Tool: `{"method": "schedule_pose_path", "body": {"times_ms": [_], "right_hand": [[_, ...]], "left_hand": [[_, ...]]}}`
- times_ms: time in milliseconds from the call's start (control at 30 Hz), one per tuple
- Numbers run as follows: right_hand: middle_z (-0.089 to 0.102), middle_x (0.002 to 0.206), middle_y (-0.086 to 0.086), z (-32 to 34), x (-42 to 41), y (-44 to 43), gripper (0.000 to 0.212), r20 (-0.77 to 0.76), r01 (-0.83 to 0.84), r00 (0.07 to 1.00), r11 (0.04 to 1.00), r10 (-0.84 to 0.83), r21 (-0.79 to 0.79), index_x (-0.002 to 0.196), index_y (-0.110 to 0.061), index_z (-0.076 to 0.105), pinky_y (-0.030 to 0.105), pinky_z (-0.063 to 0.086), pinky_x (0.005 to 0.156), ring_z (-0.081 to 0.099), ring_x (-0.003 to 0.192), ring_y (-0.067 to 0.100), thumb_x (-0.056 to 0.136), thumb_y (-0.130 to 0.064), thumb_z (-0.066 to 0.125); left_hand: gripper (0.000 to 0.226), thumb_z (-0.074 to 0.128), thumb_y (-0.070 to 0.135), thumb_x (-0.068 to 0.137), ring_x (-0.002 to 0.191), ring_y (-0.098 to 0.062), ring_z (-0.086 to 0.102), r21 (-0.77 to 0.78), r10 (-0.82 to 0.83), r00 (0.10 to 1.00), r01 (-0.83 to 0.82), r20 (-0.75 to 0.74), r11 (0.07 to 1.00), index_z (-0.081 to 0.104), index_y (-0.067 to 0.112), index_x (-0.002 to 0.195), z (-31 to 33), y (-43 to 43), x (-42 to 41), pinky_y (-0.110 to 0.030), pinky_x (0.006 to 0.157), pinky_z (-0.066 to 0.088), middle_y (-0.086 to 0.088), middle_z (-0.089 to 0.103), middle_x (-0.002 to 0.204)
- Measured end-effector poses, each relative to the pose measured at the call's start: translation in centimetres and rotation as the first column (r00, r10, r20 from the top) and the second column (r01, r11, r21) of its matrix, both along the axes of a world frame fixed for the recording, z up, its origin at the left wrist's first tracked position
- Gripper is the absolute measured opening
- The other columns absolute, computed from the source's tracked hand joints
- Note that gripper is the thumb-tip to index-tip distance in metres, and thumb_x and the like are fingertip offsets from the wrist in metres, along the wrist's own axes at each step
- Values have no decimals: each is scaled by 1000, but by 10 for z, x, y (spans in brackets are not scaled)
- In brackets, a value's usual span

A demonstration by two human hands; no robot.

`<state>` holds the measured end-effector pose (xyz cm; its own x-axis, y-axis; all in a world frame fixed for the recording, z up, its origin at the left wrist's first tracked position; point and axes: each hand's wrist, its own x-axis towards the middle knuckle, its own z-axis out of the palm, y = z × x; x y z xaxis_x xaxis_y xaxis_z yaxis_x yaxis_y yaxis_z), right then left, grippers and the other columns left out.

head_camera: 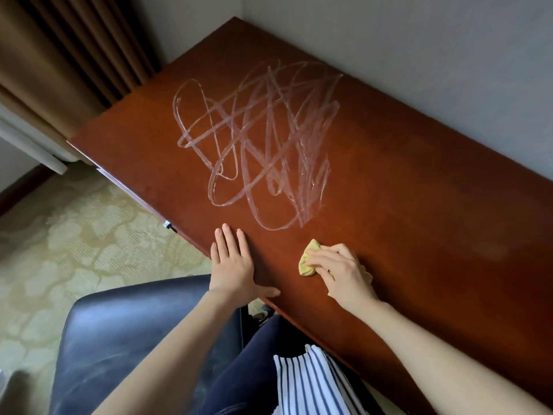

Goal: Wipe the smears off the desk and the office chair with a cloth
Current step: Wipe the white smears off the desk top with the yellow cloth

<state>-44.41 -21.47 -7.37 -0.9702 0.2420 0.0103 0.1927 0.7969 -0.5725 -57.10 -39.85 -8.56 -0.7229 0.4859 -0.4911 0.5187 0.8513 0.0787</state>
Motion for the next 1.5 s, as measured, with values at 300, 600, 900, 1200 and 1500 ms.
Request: {"method": "schedule_pose_path", "body": {"times_ms": [300, 600, 900, 1200, 1500], "right_hand": [[63, 119, 2, 8, -71, 48, 24, 117, 220, 968, 975, -223, 38, 106, -17, 71, 29, 45, 95, 50, 109, 16, 87, -4, 63], [56, 130, 1, 8, -130, 71, 25, 113, 545, 823, 830, -556, 114, 111, -18, 65, 26, 39, 88, 44, 114, 22, 93, -4, 55], [62, 124, -3, -8, -80, -7, 30, 37, 266, 962, 961, -269, 71, 119, -16, 65, 35, 41, 95, 47, 107, 18, 91, -8, 58], [67, 116, -2, -1, 13, -23, 30, -4, -126, 992, 992, 126, 6, 109, -15, 72, 40, 47, 93, 55, 105, 21, 82, -2, 68], [65, 118, -6, 3, 109, 2, 34, -19, -112, 994, 991, 111, -74, 107, -18, 73, 22, 43, 97, 54, 110, 9, 79, 1, 71]], "left_hand": [[151, 55, 88, 53, 140, -51, -11, -80, -32, 999, 30, -21, 996, -17, -10, 142, 7, 11, -4, -53, 116, 6, -38, -17, 149], [149, 56, 86, 54, 139, -52, -12, -51, -31, 999, 30, -29, 998, -16, -11, 142, 4, 8, -3, -54, 115, 6, -39, -17, 148], [151, 60, 86, 51, 141, -49, -8, -79, -18, 1000, 17, -12, 997, -11, -9, 144, 11, 10, -4, -51, 115, 8, -36, -12, 150], [116, 67, 63, 73, 146, -34, 0, -23, 95, 993, -94, 70, 995, 2, 9, 151, 29, 3, -16, -46, 116, 9, -21, -6, 158], [70, 54, 44, 91, 146, -30, 1, 258, 28, 999, -19, -32, 966, 24, 19, 149, 29, 28, 42, -46, 116, 3, -10, 9, 159]]}}
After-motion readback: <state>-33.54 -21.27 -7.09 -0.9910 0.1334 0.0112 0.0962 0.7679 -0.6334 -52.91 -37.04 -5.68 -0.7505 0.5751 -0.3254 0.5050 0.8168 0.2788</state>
